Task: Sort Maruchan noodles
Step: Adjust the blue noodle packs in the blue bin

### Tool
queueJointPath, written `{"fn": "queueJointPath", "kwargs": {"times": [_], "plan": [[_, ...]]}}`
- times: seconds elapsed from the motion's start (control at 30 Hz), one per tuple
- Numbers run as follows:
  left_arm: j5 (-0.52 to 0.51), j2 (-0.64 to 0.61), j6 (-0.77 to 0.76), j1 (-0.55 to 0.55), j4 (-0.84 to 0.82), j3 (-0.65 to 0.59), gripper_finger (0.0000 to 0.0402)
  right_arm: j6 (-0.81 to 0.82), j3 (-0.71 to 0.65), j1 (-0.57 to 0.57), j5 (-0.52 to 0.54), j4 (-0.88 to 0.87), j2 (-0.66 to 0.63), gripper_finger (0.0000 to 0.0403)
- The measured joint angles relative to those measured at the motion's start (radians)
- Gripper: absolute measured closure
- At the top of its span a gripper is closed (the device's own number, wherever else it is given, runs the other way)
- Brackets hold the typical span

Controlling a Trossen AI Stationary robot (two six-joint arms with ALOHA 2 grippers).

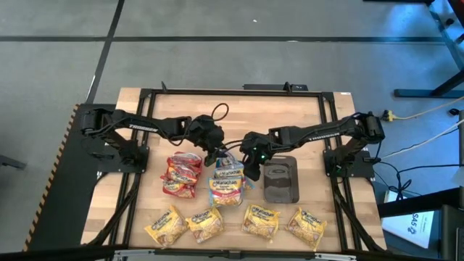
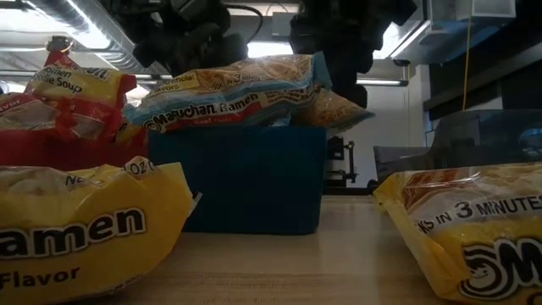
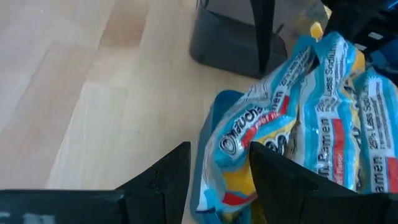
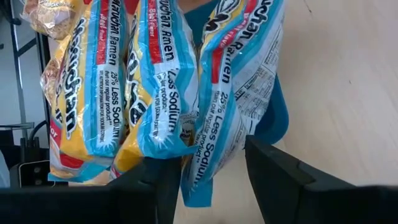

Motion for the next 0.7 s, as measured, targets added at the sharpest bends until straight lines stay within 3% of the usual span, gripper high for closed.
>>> {"fn": "queueJointPath", "kwargs": {"times": [0.27, 0.4, 0.6, 0.7], "plan": [[0.063, -0.001, -0.005, -0.008, -0.012, 0.000, 0.0253, 0.000, 0.000, 0.000, 0.002, 0.000, 0.000, 0.0238], [0.065, -0.001, -0.008, -0.024, -0.015, 0.000, 0.0279, 0.000, 0.000, 0.000, 0.005, 0.000, 0.000, 0.0284], [0.091, -0.001, -0.060, -0.027, -0.016, 0.000, 0.0333, -0.002, 0.000, 0.000, 0.002, 0.001, 0.000, 0.0386], [0.128, -0.001, -0.088, -0.030, -0.019, 0.000, 0.0364, -0.016, 0.000, 0.000, 0.003, 0.001, 0.000, 0.0393]]}}
